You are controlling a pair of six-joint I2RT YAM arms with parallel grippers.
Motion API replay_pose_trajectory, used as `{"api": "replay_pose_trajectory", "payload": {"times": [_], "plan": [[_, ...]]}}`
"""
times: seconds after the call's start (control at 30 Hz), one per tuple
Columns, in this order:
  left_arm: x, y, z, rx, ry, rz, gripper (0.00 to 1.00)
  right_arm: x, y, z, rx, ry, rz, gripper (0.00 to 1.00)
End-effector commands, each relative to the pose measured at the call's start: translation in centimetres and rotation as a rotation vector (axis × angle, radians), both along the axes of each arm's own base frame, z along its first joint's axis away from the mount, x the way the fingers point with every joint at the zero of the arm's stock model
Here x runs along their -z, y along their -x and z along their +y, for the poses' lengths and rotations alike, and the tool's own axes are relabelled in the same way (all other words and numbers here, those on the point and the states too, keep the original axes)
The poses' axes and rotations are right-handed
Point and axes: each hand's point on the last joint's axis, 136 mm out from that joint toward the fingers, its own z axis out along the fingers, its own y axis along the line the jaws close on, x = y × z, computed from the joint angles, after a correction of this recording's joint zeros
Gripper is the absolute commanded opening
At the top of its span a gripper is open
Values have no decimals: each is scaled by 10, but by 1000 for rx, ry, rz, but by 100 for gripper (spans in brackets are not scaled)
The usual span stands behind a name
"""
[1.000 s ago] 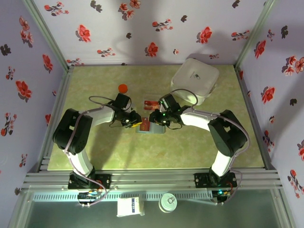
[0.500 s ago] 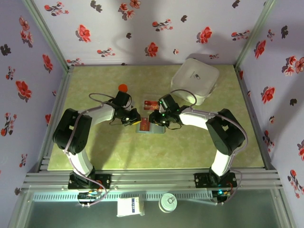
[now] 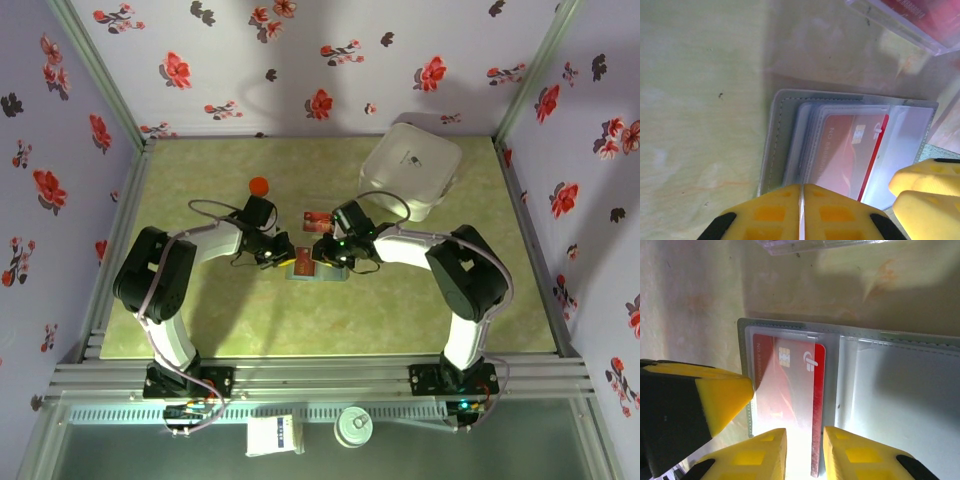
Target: Take the credit cards out of the card holder
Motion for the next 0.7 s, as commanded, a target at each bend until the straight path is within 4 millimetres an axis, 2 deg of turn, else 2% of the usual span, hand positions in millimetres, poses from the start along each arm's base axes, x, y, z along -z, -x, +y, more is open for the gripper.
{"api": "replay_pose_trajectory", "payload": {"times": [0.0, 0.17, 0.67], "plan": [[3, 4, 1, 3, 8, 16, 8, -7, -4, 14, -10, -46, -8, 24], [4, 5, 1, 2, 8, 20, 8, -5, -6, 17, -14, -57, -7, 20], [6, 8, 4, -3, 2, 30, 6, 9, -6, 14, -21, -14, 8, 20]]}}
